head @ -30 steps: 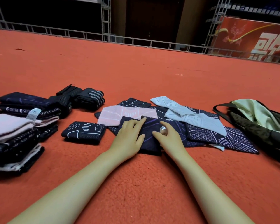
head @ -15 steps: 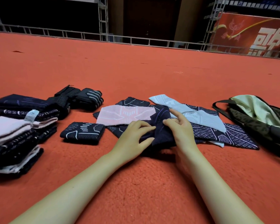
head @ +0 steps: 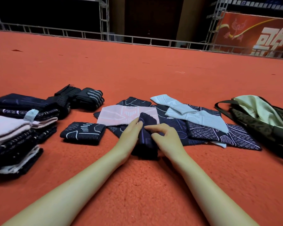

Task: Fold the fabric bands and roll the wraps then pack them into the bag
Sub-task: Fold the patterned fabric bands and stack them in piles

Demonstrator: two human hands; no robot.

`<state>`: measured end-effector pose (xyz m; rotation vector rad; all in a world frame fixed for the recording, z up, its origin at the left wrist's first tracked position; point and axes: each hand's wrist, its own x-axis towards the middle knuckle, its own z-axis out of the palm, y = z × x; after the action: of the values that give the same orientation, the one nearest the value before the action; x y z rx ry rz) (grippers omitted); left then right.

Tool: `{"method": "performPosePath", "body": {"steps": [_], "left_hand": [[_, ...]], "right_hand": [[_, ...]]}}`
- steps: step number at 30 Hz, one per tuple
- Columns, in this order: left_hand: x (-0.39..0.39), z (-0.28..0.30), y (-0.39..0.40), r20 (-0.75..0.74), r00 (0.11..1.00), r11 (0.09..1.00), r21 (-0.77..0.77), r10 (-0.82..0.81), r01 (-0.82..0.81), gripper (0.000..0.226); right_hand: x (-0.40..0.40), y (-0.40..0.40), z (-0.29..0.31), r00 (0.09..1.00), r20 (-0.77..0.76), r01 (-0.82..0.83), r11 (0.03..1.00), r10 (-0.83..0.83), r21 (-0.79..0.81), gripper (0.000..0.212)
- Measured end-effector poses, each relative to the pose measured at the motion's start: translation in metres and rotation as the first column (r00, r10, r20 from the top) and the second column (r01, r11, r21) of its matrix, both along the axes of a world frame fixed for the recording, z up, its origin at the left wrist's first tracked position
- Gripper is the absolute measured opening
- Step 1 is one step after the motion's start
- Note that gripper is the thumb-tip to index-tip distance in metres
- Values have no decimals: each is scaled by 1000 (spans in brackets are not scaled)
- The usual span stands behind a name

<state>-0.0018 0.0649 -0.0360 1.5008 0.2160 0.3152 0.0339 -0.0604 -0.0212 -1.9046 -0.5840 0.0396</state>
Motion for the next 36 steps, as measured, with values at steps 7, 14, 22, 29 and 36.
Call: {"method": "performPosePath", "body": {"steps": [7, 14, 22, 29, 36], "left_hand": [[0, 1, 3, -19, 999, 987, 155, 50, -46, 54], [1, -2, 3, 1, 1000, 991, 128, 26, -26, 66], [-6, 15, 21, 97, 995, 993, 111, 23, -34, 78], [-16, 22, 28, 142, 990, 978, 210, -9, -21, 34], [-22, 34, 56, 294, 899, 876, 264, 325, -403, 31]], "right_hand": [[0, 3, -3, 986, -161, 61, 996, -50, 67, 40], [3, 0, -1, 905, -409, -18, 969, 120, 245, 15], [1, -8, 9, 954, -214, -123, 924, 211, 363, 43], [4, -10, 8, 979, -137, -95, 938, 148, 332, 34], [-4, 9, -8, 871, -360, -161, 887, 334, 433, 49]]}}
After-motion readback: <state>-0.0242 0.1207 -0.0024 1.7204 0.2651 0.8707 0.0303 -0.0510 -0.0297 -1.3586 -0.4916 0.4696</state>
